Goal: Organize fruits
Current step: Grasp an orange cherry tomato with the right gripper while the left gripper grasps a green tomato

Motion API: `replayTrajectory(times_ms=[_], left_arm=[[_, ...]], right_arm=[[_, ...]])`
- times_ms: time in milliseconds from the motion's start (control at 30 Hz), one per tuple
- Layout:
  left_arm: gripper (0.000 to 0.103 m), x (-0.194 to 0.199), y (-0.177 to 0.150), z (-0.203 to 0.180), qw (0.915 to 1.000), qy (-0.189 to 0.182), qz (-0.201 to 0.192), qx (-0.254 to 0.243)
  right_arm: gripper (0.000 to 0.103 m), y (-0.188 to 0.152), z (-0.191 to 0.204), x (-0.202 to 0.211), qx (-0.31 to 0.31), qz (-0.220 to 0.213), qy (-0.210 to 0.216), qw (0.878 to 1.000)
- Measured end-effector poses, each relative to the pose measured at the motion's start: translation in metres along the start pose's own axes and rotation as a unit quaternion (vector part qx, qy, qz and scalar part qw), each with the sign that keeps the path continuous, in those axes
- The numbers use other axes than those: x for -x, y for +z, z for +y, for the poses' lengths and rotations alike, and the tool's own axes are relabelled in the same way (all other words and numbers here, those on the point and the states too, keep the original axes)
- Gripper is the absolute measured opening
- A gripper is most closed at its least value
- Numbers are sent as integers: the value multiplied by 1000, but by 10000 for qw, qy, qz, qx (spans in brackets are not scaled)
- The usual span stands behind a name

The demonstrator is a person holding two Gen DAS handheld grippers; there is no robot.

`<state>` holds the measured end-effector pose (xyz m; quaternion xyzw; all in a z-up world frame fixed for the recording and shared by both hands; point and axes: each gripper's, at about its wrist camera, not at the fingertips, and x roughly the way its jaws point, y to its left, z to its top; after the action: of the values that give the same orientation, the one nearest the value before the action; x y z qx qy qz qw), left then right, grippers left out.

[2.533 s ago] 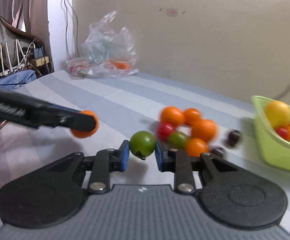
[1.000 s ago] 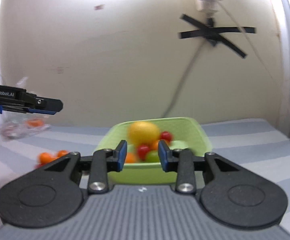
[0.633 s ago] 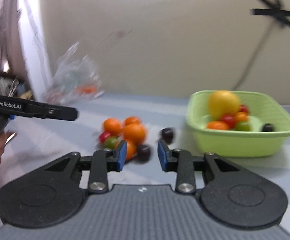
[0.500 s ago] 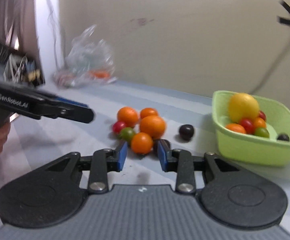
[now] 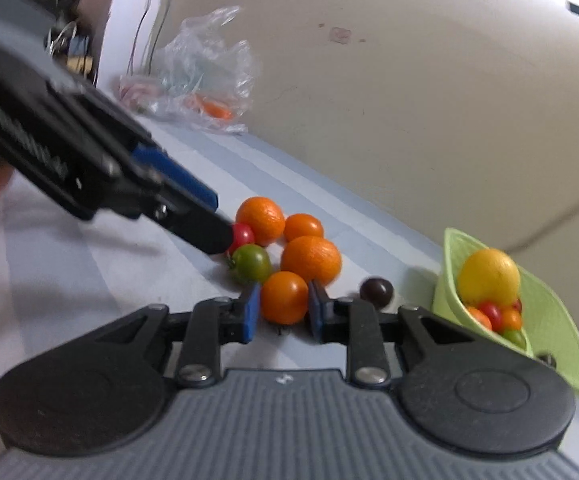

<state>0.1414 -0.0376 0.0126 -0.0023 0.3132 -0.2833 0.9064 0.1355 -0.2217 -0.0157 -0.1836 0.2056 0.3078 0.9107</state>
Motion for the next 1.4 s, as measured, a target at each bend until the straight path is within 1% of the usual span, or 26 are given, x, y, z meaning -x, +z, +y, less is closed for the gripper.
replayTrajectory(times_ms=[100,233,333,400,500,633,700,800,867,1000,1033,1100,1133,1167,1233,1267,1300,1367,1400], left_arm=[[44,-13,3,-9,9991,0,172,-400],[44,-30,5,-20,9947,129,304,-972],[44,-39,9,-18,9924,191,363,-1161],[44,-43,11,-15,9912,217,437,-1232],[45,-46,13,-15,9892,189,496,-1367],[48,-54,10,-23,9821,331,534,-1777],[48,-56,9,-25,9803,362,562,-1857],[47,-51,8,-29,9792,332,586,-1915],[44,-45,7,-31,9792,266,531,-1942],[44,-42,9,-26,9834,245,538,-1717],[46,-45,9,-25,9830,328,564,-1718],[47,-51,8,-28,9786,567,535,-1902],[47,-54,9,-29,9770,599,564,-1969],[41,-57,10,-31,9763,595,610,-1990],[32,-57,9,-33,9747,716,585,-2035],[24,-56,8,-35,9728,812,533,-2104],[24,-53,6,-36,9717,864,508,-2141],[24,-43,5,-34,9749,811,489,-2015],[24,-39,4,-33,9764,800,488,-1948]], right_arm=[[28,-8,-9,17,-298,12,-72,9995],[28,-19,-25,33,-942,148,96,9954],[29,-24,-31,34,-1367,238,205,9901],[30,-25,-30,33,-1507,239,217,9881],[31,-25,-27,30,-1595,270,257,9865],[31,-30,-26,29,-1619,372,310,9856],[31,-32,-26,31,-1638,428,301,9851],[34,-33,-28,32,-1646,454,346,9847],[35,-33,-27,33,-1613,457,350,9852],[37,-32,-25,33,-1596,432,333,9857],[37,-32,-26,33,-1600,427,337,9856],[37,-32,-28,32,-1617,433,349,9853],[37,-32,-28,32,-1619,438,345,9852],[37,-32,-28,32,-1611,439,338,9854],[37,-33,-27,33,-1605,436,334,9855],[37,-33,-28,32,-1600,433,340,9856],[37,-33,-27,33,-1594,428,335,9857],[35,-33,-26,34,-1583,411,318,9860],[29,-33,-26,35,-1590,375,307,9861]])
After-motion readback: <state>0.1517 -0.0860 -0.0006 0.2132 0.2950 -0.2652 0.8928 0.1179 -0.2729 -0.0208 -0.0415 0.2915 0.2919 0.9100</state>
